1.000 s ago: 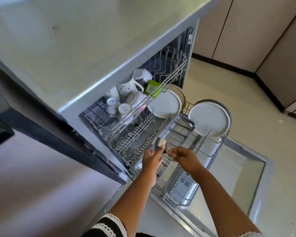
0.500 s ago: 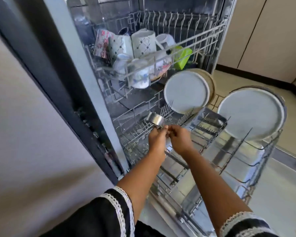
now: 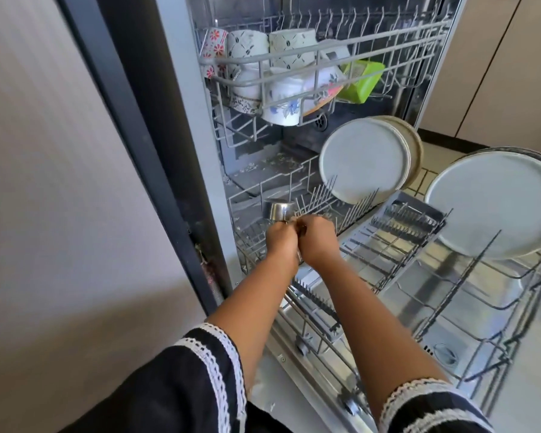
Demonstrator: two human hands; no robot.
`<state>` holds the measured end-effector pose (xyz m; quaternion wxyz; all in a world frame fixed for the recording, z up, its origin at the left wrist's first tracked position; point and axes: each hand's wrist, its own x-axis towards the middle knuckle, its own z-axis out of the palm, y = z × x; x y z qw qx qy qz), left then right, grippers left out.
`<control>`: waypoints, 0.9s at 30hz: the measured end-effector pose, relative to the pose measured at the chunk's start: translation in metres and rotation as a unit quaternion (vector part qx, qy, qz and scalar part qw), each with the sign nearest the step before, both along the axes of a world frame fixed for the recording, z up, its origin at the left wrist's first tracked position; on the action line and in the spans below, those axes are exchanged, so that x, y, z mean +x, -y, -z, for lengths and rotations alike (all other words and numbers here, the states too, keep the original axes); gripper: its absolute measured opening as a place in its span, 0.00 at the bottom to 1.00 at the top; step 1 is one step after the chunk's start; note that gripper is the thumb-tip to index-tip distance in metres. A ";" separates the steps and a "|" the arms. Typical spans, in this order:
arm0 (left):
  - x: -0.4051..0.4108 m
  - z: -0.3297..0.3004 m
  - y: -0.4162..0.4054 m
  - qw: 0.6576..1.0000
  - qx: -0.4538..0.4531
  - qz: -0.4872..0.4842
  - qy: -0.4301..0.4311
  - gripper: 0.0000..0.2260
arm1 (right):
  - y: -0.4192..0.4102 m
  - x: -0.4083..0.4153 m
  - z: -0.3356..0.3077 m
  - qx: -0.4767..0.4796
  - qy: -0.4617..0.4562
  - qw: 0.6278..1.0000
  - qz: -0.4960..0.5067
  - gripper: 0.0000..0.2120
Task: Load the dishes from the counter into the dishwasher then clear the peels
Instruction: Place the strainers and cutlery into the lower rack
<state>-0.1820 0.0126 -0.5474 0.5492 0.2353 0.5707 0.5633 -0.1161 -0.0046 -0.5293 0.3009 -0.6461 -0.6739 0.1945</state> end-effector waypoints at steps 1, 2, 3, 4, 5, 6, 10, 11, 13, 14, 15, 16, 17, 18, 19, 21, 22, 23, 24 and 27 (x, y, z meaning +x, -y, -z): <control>0.000 0.000 0.002 1.000 -0.004 -0.003 0.001 0.06 | 0.000 -0.001 -0.001 0.003 0.008 1.000 -0.002 0.11; 0.000 0.001 0.001 1.000 -0.005 -0.009 0.004 0.07 | -0.002 -0.002 0.000 0.006 0.014 1.000 -0.004 0.11; 0.000 0.002 0.001 1.000 -0.004 -0.016 0.007 0.08 | -0.003 -0.003 0.000 0.012 0.023 1.000 -0.007 0.11; -0.001 0.002 0.001 1.000 -0.002 -0.022 0.011 0.09 | -0.004 -0.005 0.001 0.018 0.030 0.999 -0.011 0.11; 0.000 0.003 0.000 1.000 0.000 -0.027 0.015 0.09 | -0.005 -0.006 0.002 0.025 0.038 0.999 -0.014 0.11; 0.000 0.003 0.000 0.999 0.003 -0.032 0.020 0.09 | -0.005 -0.006 0.004 0.035 0.044 0.998 -0.018 0.11; -0.001 0.000 0.000 0.999 0.030 -0.019 0.021 0.09 | -0.009 -0.008 0.007 0.087 0.057 0.994 -0.018 0.11; -0.001 -0.002 -0.001 0.999 0.036 -0.010 0.013 0.10 | -0.011 -0.008 0.008 0.096 0.052 0.994 -0.009 0.10; -0.001 -0.005 -0.007 0.999 0.034 0.002 0.002 0.10 | -0.018 -0.006 0.011 0.103 0.042 0.994 0.011 0.10; -0.001 -0.005 -0.012 1.000 0.027 0.007 0.003 0.09 | -0.021 -0.005 0.012 0.103 0.041 0.994 0.018 0.09; -0.001 -0.004 -0.016 1.000 0.016 0.011 0.000 0.08 | -0.023 -0.003 0.015 0.100 0.043 0.994 0.024 0.09; -0.001 -0.003 -0.020 1.000 0.002 0.014 -0.004 0.06 | -0.025 -0.002 0.017 0.095 0.044 0.994 0.029 0.09; -0.002 -0.002 -0.024 1.000 -0.011 0.015 -0.010 0.03 | -0.026 0.000 0.018 0.089 0.044 0.995 0.031 0.08; -0.003 0.000 -0.028 1.000 -0.021 0.011 -0.016 0.03 | -0.027 0.001 0.020 0.084 0.045 0.995 0.033 0.08; -0.005 0.001 -0.031 0.999 -0.030 0.004 -0.022 0.05 | -0.027 0.001 0.021 0.077 0.049 0.995 0.034 0.08; -0.012 0.006 -0.039 0.998 -0.046 -0.024 -0.042 0.07 | -0.030 0.001 0.025 0.065 0.055 0.996 0.031 0.09; -0.016 0.007 -0.042 0.996 -0.057 -0.030 -0.057 0.08 | -0.032 0.002 0.027 0.060 0.054 0.996 0.030 0.09; -0.020 0.009 -0.044 0.995 -0.065 -0.031 -0.066 0.09 | -0.033 0.001 0.028 0.055 0.051 0.997 0.032 0.09; -0.024 0.009 -0.045 0.994 -0.070 -0.030 -0.075 0.11 | -0.035 0.002 0.030 0.049 0.053 0.997 0.034 0.10; -0.031 0.016 -0.052 0.991 -0.078 -0.030 -0.105 0.16 | -0.038 0.005 0.033 0.017 0.085 0.995 0.046 0.09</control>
